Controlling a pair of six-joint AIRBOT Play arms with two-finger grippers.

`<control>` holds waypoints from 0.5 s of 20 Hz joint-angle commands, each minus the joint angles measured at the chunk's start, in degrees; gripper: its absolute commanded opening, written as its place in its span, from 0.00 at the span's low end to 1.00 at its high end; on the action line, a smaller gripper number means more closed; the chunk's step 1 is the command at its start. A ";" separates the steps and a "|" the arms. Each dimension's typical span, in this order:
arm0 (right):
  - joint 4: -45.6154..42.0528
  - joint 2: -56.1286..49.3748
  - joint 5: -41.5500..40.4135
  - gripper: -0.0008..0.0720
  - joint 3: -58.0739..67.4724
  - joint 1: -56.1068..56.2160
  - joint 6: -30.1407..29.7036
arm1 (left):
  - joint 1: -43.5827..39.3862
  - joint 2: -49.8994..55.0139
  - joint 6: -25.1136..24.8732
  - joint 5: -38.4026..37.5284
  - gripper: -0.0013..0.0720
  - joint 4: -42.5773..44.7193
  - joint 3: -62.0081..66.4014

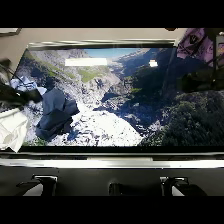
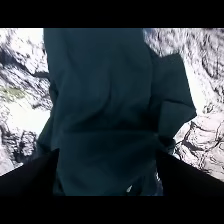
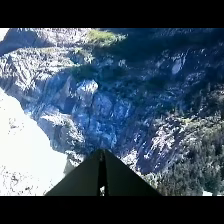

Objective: Fold the clothes and pants, and hang the long-sleeved shirts on hangers.

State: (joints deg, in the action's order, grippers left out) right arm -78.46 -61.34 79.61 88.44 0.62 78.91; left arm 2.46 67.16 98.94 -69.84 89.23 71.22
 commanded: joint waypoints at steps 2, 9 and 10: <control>0.02 0.02 2.69 0.05 -0.02 0.00 0.00 | -2.23 2.40 0.83 12.72 1.00 -1.42 -15.93; 0.00 0.02 2.97 0.05 -0.02 0.00 3.04 | -2.86 11.15 1.57 22.47 0.04 -5.99 -17.86; 0.00 0.02 2.99 0.05 -0.02 0.00 3.48 | -3.17 11.06 1.16 21.29 0.03 -9.75 -17.73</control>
State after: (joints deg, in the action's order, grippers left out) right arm -78.46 -61.34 82.41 88.44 0.62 81.28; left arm -0.21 76.29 100.29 -50.35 85.76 54.15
